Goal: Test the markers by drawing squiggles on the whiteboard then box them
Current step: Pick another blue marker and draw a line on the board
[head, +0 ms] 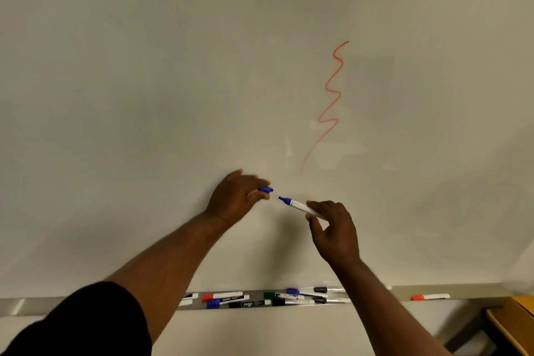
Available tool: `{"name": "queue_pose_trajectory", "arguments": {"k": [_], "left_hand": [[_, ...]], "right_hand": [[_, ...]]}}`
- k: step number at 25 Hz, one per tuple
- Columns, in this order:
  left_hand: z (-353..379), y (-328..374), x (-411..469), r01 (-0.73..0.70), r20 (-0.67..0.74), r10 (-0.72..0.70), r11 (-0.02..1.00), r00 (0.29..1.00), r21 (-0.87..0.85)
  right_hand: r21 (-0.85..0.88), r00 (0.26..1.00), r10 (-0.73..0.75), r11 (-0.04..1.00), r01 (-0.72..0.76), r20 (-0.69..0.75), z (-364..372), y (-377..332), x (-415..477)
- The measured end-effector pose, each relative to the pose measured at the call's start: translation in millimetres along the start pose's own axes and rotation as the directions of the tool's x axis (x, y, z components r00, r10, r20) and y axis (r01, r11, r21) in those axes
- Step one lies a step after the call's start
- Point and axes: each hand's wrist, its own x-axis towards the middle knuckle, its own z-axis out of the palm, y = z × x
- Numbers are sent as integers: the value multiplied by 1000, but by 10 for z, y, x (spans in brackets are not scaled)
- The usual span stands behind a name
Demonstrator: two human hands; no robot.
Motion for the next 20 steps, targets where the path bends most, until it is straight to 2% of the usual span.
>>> {"name": "queue_pose_trajectory", "arguments": {"k": [2,5,14,20], "left_hand": [[109,3,-267,145,33,-144,989,989,-26],[208,26,-543,217,98,-219,976,971,28],[353,23,-1077,174,90,-175,985,980,17],[520,-14,-1537,201,119,-202,979,972,15]], "right_hand": [[-7,1000,-6,1000,6,27,26,-9,-88],[-16,997,-12,1000,14,80,75,-21,-232],[-15,986,11,1000,-8,169,163,-19,-530],[-13,976,14,1000,-11,219,211,16,-837]]}}
